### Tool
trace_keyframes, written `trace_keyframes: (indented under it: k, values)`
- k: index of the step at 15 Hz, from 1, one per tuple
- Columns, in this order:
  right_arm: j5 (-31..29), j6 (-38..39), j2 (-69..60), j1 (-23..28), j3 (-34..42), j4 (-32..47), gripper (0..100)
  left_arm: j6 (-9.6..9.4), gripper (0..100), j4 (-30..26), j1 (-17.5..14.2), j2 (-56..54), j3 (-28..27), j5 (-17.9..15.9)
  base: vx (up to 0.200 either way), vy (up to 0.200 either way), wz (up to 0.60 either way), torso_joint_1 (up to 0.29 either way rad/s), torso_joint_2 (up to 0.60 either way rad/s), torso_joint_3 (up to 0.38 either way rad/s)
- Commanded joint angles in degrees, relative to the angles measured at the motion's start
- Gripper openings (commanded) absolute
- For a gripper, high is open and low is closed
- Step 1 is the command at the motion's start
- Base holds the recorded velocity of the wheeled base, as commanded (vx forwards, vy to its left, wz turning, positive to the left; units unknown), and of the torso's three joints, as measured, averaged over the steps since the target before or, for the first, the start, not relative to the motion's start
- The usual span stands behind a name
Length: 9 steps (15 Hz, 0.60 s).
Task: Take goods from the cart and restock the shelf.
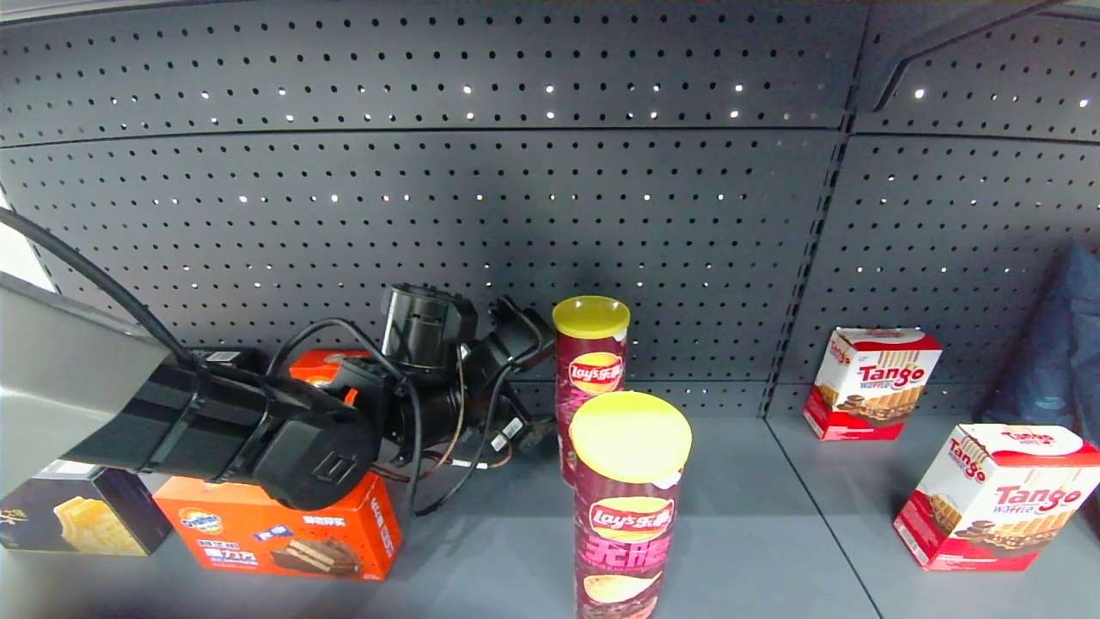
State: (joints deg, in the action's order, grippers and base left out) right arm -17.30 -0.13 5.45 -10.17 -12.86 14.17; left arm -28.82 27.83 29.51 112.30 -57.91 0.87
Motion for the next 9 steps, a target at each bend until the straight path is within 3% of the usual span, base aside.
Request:
trace_keyframes:
  k: [1,6,9]
  values:
    - [-0.02,0.05,0.09,-0.03,0.03,-0.02,100,0.08,100,0.12,-0.07,0.02,-0.01,0.01,0.0,0.0,0.0,0.0,0.0,0.0]
    - [-0.02,-0.13,0.09,-0.03,0.03,-0.02,100,0.17,100,0.12,-1.92,-5.16,0.07,0.1,0.0,0.0,0.0,0.0,0.0,0.0]
    - [0.95,-1.62,0.09,-0.03,-1.47,0.16,100,0.61,100,0.03,-5.34,-12.1,0.51,-0.69,0.0,0.0,0.0,0.0,0.0,0.0]
